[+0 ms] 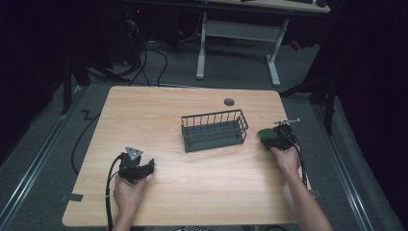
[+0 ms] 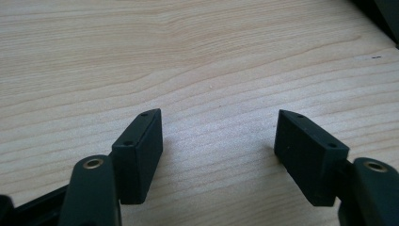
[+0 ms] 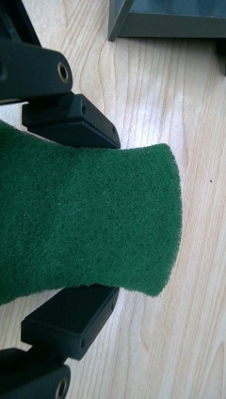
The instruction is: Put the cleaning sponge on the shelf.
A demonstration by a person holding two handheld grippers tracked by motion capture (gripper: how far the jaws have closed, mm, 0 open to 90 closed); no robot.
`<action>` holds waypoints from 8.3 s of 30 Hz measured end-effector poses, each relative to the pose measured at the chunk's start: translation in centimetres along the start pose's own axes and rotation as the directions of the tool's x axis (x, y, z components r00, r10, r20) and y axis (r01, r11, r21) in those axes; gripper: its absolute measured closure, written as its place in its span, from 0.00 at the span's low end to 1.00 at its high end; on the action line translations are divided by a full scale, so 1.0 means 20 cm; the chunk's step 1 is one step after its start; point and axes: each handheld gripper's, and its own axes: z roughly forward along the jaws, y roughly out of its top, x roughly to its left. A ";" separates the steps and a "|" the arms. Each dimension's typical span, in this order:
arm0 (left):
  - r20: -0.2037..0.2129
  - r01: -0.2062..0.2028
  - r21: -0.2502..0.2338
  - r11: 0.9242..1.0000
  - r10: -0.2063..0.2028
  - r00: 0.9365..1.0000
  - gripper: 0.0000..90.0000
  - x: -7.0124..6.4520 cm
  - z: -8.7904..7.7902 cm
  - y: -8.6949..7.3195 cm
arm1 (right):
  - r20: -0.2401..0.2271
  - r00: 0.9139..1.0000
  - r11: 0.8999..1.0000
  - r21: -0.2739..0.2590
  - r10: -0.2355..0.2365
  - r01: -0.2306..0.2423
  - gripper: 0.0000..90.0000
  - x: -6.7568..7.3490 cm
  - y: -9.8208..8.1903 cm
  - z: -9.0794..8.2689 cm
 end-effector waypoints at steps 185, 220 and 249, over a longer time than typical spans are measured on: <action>0.005 0.002 -0.001 1.000 -0.002 1.000 0.37 0.00 0.00 0.00 | -0.217 0.958 0.966 -0.217 -0.189 0.142 0.28 0.51 0.35 -0.38; 0.005 0.002 -0.001 1.000 -0.002 1.000 0.37 0.00 0.00 0.00 | -0.204 0.972 0.941 -0.336 -0.113 0.039 0.34 0.19 -0.06 -0.66; 0.005 0.001 -0.001 1.000 -0.001 1.000 0.37 0.00 0.00 0.00 | -0.187 0.982 0.956 -0.289 -0.012 -0.044 0.37 0.07 -0.43 -0.49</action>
